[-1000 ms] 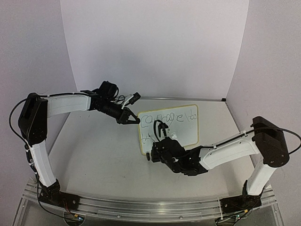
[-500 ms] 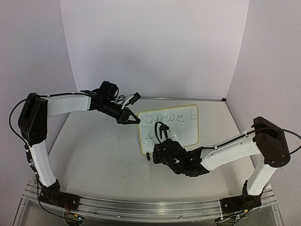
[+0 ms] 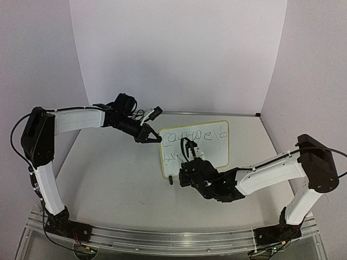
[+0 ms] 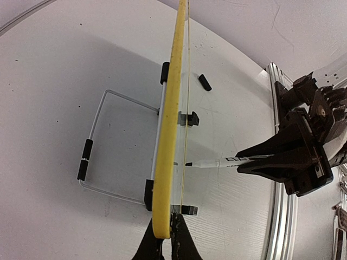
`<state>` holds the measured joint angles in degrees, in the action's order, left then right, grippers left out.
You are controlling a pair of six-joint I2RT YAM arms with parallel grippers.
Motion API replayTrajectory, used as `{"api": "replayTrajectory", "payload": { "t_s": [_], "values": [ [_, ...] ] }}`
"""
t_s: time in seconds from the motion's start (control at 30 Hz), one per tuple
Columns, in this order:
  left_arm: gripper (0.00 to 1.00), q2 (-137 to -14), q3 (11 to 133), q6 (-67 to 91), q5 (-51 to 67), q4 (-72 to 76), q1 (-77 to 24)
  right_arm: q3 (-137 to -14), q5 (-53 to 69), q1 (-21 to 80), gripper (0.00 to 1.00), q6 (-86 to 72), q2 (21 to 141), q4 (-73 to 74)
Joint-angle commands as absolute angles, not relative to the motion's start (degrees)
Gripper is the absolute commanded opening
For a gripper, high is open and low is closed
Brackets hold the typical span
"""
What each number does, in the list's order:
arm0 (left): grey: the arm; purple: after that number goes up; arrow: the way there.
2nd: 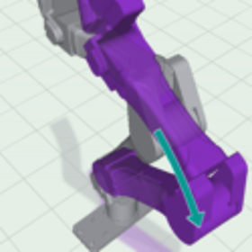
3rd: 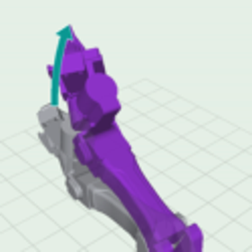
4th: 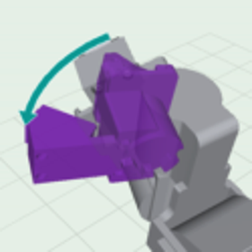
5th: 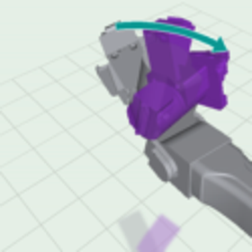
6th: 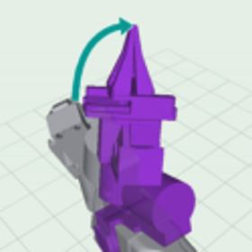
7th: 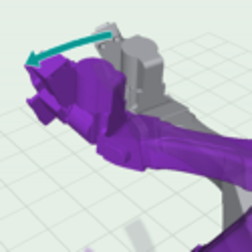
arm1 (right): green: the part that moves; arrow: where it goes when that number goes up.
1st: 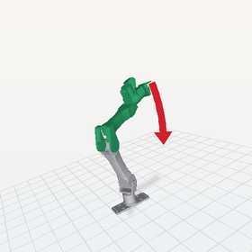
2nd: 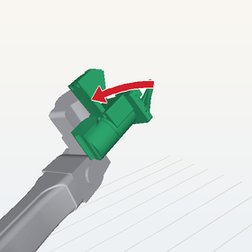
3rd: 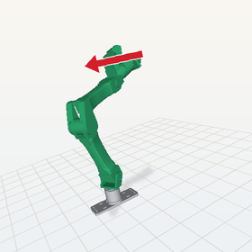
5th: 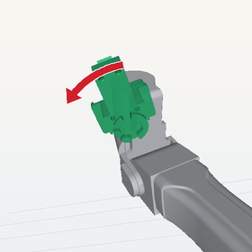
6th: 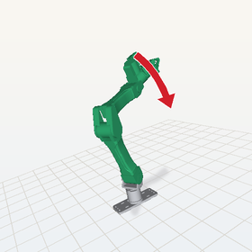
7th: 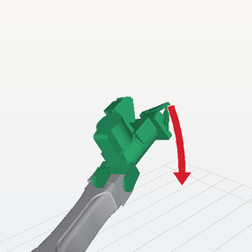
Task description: Write a sentence on the whiteboard
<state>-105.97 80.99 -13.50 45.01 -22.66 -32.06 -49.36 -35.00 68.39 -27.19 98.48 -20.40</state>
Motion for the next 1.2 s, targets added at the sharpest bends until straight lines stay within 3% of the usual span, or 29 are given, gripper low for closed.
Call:
{"api": "replayTrajectory", "payload": {
  "t_s": [0.0, 1.17],
  "values": [
    [0.00, -104.68, 80.95, -17.73, 39.41, -22.44, -31.95, -52.15, -36.79, 68.06, 0.00, -25.94, 99.63, -20.65],
    [0.00, -104.77, 81.00, -17.72, 39.30, -22.50, -31.94, -52.27, -34.12, 70.05, 0.00, -33.01, 104.09, -14.67]
  ]
}}
